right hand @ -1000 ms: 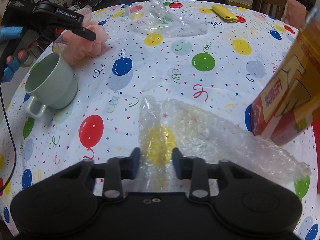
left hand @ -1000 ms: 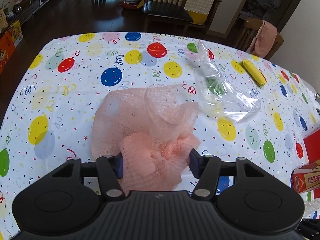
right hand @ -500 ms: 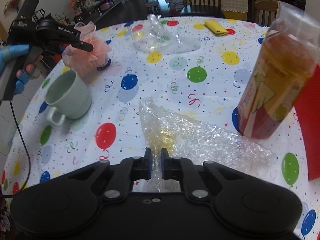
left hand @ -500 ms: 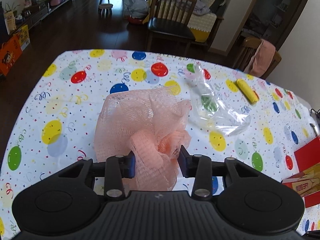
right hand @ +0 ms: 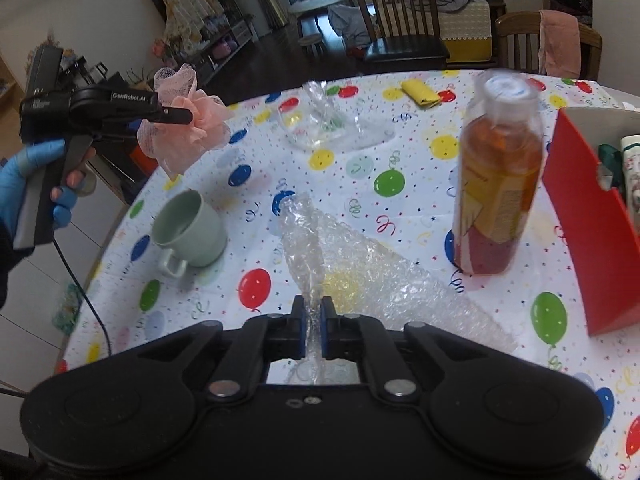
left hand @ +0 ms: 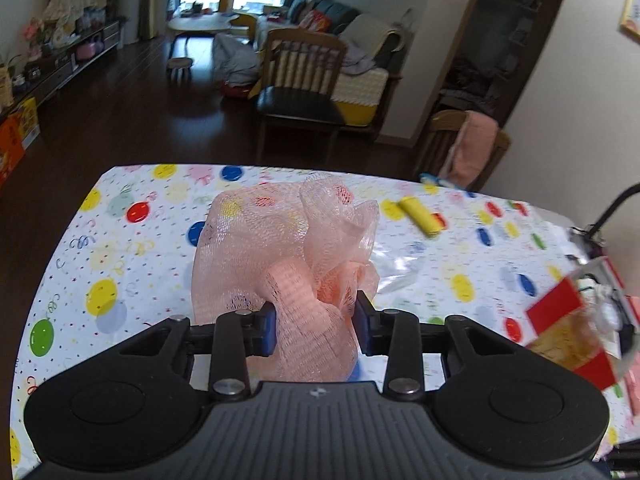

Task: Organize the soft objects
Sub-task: 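Lift and carry the pouf in the left tool while the right tool carries the bubble wrap to the box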

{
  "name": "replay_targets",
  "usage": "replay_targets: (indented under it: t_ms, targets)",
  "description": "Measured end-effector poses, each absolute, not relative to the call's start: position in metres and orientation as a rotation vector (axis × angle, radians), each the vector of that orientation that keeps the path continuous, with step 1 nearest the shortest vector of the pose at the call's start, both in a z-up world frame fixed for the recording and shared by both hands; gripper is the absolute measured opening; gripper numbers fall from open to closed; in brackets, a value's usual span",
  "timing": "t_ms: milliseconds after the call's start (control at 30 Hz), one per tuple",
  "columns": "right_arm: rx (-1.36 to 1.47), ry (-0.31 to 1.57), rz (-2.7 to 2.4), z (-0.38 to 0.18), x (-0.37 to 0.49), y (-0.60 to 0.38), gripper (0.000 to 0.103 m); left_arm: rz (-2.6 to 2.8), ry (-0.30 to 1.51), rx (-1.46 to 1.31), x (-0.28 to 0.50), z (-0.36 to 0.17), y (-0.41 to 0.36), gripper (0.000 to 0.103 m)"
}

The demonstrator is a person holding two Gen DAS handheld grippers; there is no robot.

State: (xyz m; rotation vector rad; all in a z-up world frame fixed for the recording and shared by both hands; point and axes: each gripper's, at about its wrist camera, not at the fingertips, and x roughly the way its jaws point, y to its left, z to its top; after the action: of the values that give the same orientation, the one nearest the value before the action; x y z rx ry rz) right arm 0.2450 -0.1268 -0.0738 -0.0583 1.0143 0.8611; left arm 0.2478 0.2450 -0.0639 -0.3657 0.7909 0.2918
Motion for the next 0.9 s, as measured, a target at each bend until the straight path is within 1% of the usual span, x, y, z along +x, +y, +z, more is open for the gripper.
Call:
replay_targets:
  t_ms: [400, 700, 900]
  targets:
    - [0.029, 0.972, 0.842, -0.031, 0.252, -0.186, 0.005, 0.1, 0.747, -0.33, 0.224, -0.014, 0.164, 0.036]
    - [0.021, 0.884, 0.795, 0.002, 0.267, -0.242, 0.005, -0.024, 0.737, -0.306, 0.227, 0.004, 0.093, 0.036]
    - [0.012, 0.835, 0.752, 0.02, 0.289, -0.283, 0.005, -0.085, 0.74, -0.302, 0.242, 0.013, 0.045, 0.036]
